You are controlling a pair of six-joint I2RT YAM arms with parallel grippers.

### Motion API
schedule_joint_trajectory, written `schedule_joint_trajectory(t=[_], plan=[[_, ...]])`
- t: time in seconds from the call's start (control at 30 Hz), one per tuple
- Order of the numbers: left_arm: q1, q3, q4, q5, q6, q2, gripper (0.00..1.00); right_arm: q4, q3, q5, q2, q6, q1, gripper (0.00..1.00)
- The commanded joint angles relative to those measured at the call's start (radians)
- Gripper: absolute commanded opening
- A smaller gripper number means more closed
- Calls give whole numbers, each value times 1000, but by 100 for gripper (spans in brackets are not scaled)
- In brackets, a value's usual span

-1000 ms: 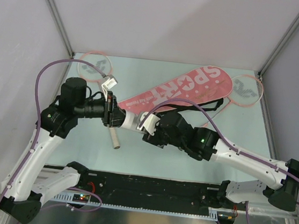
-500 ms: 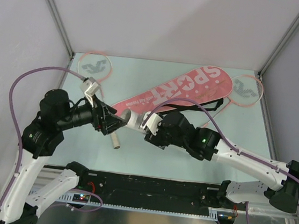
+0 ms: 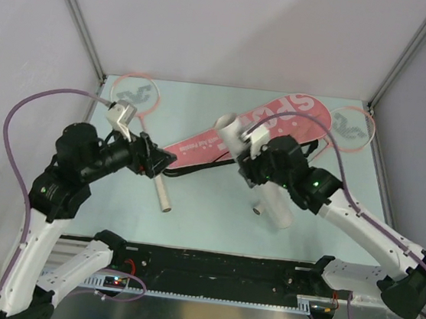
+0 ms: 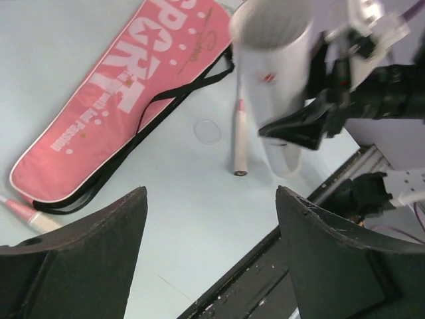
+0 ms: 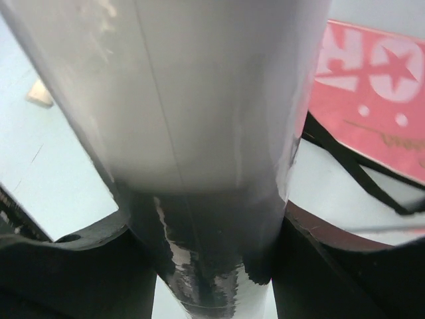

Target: Pack up the badminton gear

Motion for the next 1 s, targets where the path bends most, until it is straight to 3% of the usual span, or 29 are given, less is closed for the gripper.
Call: schedule_joint_trajectory(t=[0.0,0.43,0.63,0.97], plan=[[-7,2,25,-127,-73,107,79,22,11,37,-89,153,-117,59],[-237,-82,352,-437,-241,581,65,89,11,212,-422,249,-167,58],[-344,87,373,-466,-243,933,60,82,12,165,-517,263,-158,58],[-461,298,376,-576,-286,1209,54,32,4,156,-588,274,-155,58]])
